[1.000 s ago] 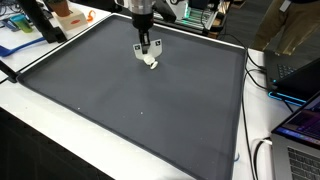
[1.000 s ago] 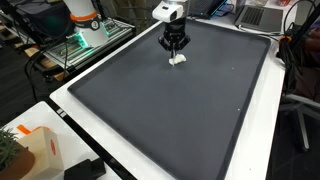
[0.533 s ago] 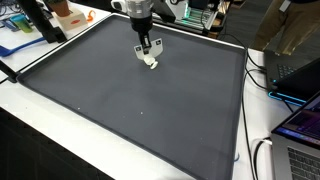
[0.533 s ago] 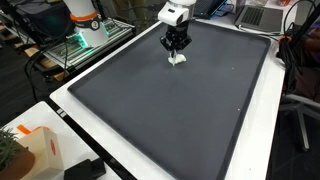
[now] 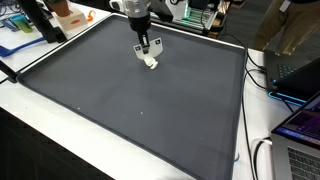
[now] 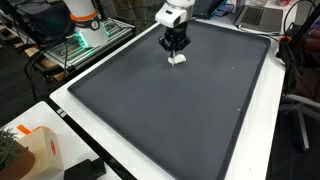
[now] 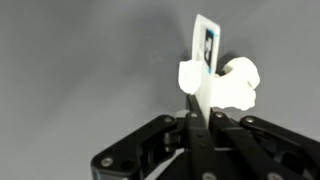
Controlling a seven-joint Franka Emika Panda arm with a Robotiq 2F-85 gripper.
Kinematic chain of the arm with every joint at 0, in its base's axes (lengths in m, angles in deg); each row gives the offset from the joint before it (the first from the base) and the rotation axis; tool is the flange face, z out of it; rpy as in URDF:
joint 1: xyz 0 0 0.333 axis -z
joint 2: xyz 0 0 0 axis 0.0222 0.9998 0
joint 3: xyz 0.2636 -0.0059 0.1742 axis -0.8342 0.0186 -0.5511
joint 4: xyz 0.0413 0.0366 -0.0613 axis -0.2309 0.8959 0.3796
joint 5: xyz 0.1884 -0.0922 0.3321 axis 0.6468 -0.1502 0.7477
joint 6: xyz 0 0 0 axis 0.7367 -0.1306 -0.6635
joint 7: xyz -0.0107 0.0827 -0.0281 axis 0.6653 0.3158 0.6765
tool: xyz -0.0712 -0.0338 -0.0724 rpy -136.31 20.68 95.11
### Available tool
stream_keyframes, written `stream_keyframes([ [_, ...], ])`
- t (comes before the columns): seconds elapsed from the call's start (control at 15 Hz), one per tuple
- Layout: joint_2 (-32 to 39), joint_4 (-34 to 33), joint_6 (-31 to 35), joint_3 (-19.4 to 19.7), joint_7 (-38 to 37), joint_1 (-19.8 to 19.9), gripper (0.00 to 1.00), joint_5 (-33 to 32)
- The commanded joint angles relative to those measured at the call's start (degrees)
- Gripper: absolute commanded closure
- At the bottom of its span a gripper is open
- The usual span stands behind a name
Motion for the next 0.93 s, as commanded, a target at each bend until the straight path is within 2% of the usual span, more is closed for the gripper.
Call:
stream_keyframes([
  [0.0,1.1,1.5,2.3,1.4,-3.6,0.0,0.99,-0.3],
  [0.13,-0.1,2.3,2.6,2.8,-7.8,-0.5,0.99,-2.8],
  [0.2,-1.0,2.7,2.0,2.3,-6.4,0.4,0.99,-1.2],
  [0.53,-4.0,5.6,4.2,-0.5,7.4,4.7,0.99,10.4],
  [0.87,-4.7,6.6,6.0,-1.6,21.5,6.6,0.99,21.2],
])
